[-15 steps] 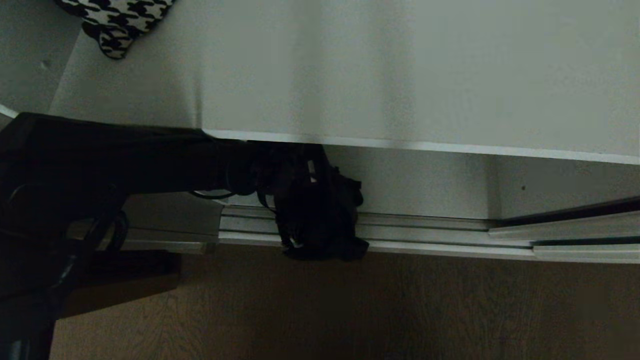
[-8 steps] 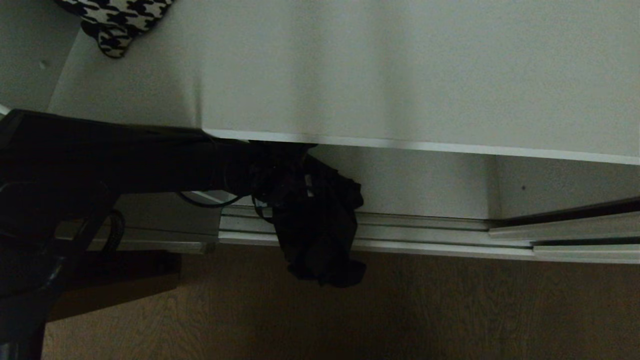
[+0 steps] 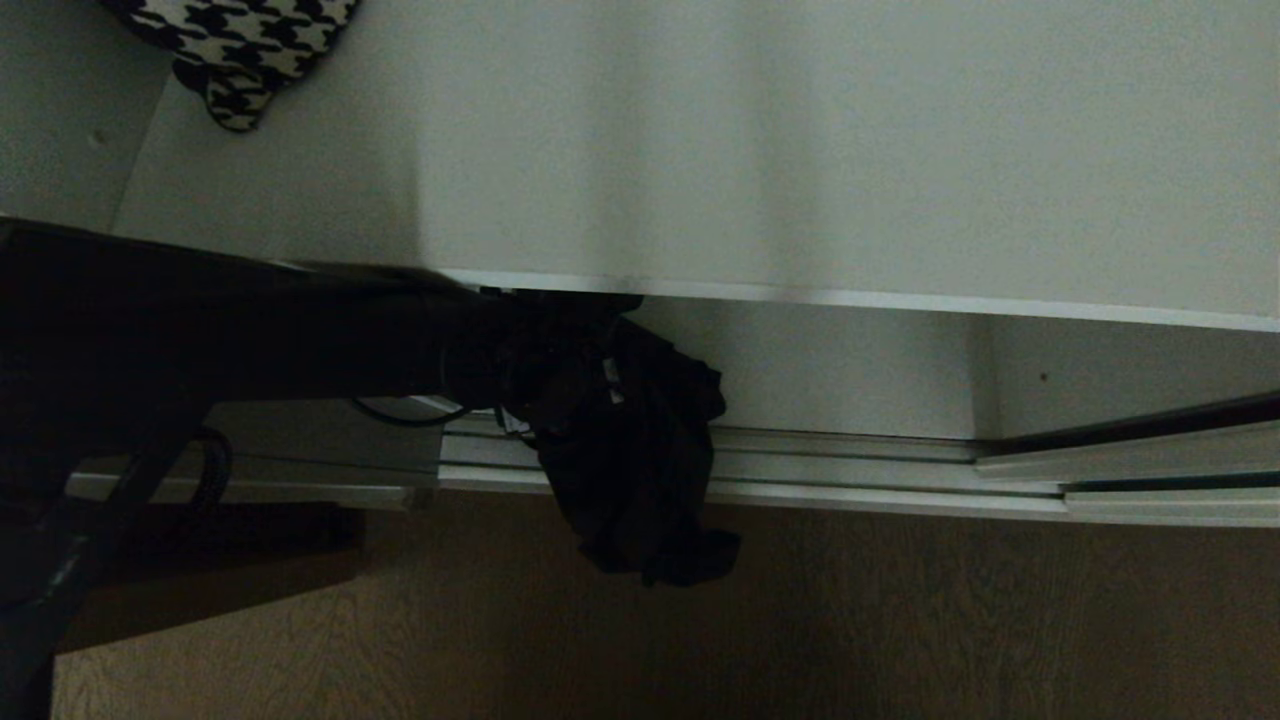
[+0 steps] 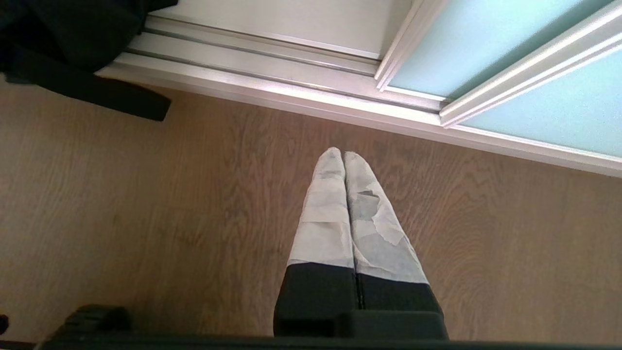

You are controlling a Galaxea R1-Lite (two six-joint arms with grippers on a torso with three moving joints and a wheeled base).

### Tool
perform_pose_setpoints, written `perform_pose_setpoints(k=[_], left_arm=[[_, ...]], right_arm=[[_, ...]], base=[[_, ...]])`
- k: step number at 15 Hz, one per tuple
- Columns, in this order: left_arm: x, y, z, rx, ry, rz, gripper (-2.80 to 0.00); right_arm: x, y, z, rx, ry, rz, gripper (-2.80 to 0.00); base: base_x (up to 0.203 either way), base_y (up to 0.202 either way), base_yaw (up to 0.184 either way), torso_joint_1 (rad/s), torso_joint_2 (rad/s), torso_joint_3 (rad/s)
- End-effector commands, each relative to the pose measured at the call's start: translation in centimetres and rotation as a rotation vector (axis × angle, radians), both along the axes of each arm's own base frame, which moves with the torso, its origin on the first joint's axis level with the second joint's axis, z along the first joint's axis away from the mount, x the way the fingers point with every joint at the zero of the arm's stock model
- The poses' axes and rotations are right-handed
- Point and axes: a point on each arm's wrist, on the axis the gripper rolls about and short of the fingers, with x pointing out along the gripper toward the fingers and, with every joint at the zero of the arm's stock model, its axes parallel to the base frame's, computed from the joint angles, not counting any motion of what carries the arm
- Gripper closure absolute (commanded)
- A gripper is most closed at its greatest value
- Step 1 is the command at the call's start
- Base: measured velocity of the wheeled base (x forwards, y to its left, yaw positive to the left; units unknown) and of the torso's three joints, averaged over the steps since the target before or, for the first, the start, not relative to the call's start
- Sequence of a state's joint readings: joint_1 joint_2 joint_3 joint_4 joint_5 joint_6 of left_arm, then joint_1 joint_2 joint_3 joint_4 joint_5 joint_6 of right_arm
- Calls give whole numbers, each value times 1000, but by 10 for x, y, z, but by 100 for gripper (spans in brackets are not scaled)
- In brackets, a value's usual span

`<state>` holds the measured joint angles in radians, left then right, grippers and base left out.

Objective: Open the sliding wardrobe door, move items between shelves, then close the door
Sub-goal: Place the bag on the lower shelf

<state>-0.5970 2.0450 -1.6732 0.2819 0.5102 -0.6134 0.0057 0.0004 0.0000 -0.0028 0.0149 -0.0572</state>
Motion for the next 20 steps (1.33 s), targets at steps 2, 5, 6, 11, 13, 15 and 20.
perform_pose_setpoints(k=[2,5,6,11,13,15,20], left_arm=[[-4,3,11,-25,-27,4,-280],[-1,1,8,-9,-21,-14,-280],[-1,1,8,-11,-21,-14,-280],[-2,1,6,-7,-12,-11,-280],[-1,1,6,-6,-18,-10,-280],[0,1,6,-2,-16,-8,-280],[3,-1,2,-5,-22,4,-280]], right_arm=[[0,0,0,-1,-2,1,0],[0,0,0,-1,-3,1,0],[0,0,0,-1,-4,1,0],[0,0,0,-1,-4,1,0],[0,0,0,-1,-4,1,0],[0,0,0,-1,-3,1,0],[0,0,0,-1,-4,1,0]], base=[[0,0,0,0,0,0],[0,0,0,0,0,0],[0,0,0,0,0,0],[-64,0,2,3,-2,2],[-202,0,0,-13,-7,13],[-196,0,1,1,2,0],[-59,0,0,0,1,2]])
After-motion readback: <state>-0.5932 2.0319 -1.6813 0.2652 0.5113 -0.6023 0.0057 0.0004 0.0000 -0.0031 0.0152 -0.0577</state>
